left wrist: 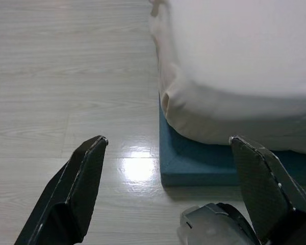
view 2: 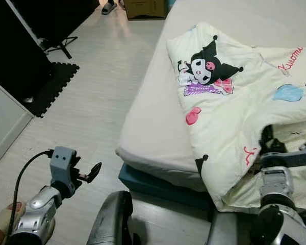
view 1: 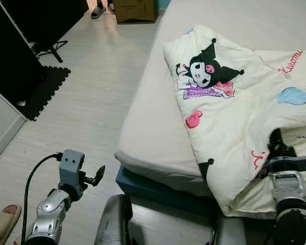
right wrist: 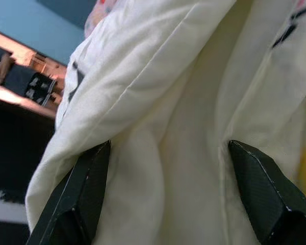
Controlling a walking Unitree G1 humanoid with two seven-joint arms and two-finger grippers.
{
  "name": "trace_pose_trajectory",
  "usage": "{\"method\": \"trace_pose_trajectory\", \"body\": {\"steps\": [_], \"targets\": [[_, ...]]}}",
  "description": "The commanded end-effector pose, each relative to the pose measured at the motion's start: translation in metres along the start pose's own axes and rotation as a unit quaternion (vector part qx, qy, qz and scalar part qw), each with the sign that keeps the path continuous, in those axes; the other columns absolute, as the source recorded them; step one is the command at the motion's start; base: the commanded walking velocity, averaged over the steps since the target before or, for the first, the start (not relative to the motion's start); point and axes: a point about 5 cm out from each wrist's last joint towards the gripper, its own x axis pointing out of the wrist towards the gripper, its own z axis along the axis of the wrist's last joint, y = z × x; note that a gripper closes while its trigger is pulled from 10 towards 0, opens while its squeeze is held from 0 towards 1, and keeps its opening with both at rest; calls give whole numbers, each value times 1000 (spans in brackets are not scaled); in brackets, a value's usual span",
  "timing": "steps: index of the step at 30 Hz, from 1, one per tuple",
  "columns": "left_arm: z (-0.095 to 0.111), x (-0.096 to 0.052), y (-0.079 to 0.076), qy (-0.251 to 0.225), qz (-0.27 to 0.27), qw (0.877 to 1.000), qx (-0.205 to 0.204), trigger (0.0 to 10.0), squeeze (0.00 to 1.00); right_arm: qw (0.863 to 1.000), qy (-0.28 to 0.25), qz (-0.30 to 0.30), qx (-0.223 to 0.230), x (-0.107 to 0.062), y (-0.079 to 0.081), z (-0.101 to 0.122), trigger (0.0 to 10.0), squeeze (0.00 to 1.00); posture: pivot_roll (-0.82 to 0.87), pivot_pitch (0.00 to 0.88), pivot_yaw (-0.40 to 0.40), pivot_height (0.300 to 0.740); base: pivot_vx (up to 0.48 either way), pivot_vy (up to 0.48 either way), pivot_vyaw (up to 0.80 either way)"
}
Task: Clean up the room
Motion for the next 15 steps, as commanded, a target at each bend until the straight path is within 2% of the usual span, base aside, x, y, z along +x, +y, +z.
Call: {"method": "trace_pose_trajectory", "body": {"steps": [1,11,15], "targets": [[-11,-6,-2,18,4,1000,-12,10000,0,999,16,14,32,-4,0,-12,10000,0,255,272,113,522,0,0,0],[-12,-4,-5,20,2,1000,-16,10000,0,995,71,61,31,-5,13,-38,10000,0,245,270,111,522,0,0,0],[-12,-2,-11,21,-4,1000,-19,10000,0,986,129,105,-20,-7,25,-57,10000,0,228,274,110,522,0,0,0]]}}
